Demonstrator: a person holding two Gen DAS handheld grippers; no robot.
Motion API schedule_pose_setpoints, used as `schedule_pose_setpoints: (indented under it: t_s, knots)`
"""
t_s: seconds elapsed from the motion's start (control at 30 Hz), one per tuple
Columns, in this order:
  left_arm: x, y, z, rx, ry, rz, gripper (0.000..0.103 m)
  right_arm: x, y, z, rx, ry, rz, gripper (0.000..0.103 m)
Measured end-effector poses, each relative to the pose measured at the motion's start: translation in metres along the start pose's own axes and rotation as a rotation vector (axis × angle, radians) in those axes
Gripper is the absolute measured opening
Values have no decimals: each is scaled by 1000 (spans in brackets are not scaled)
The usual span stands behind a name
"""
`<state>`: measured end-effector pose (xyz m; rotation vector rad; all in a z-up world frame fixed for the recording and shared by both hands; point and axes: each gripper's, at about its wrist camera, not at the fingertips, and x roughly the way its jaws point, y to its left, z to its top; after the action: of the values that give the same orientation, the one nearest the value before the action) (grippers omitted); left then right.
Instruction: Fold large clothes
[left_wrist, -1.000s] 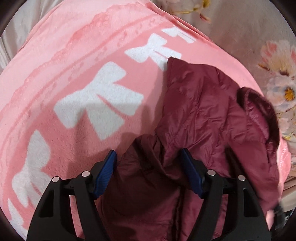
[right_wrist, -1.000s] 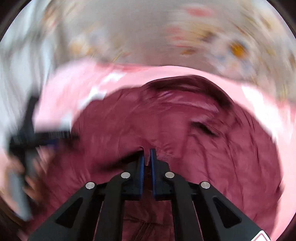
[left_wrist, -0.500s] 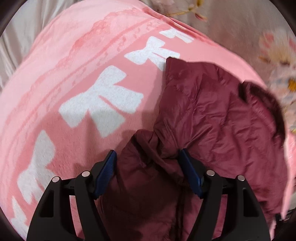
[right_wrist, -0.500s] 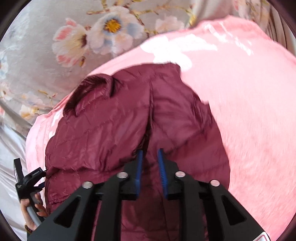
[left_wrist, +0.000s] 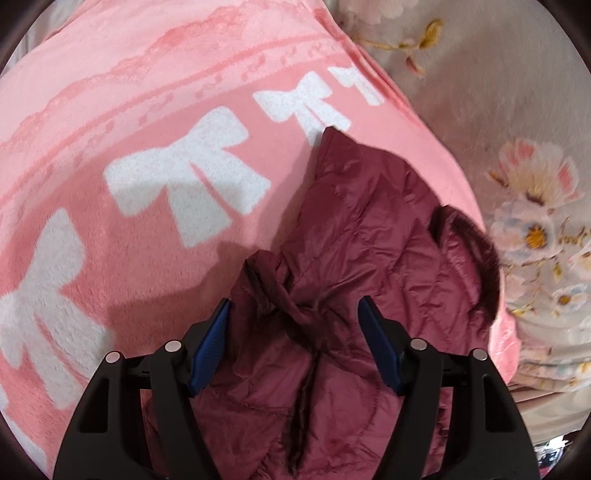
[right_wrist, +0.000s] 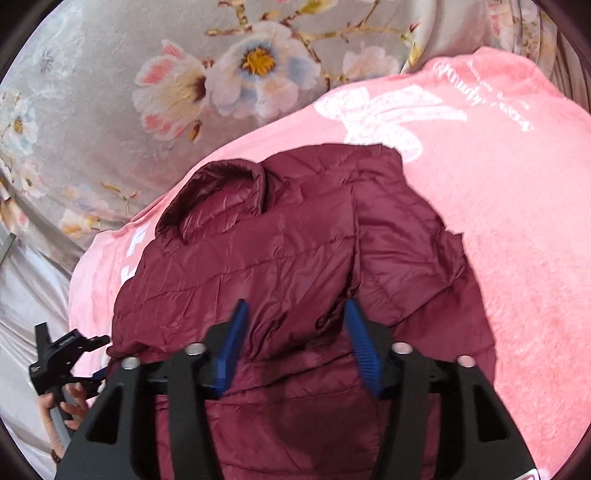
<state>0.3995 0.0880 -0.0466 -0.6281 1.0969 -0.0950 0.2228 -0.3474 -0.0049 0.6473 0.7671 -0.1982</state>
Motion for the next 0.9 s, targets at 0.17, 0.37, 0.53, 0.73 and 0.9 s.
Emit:
schedule_pose_setpoints:
  t_s: [0.17,0.37,0.53,0.73,0.9]
  knots:
    - [-14,-15,-5,14,-25,-58,74,19,-5,-1,16,47,-26,59]
    - [19,-12,-2,-17,24,12,49,34,1,-7,-6,83,-8,5]
    - [-7,-9,1,46,-3,-8,5,-12,21,9,-74,-4,75,3]
    - [-38,-1,-15,174,-59,17,3,-44,25,-12,-222,5,29,2]
    - [-3,12,-34,214,-22,108,0,-4,3,-44,-205,110,-66,2]
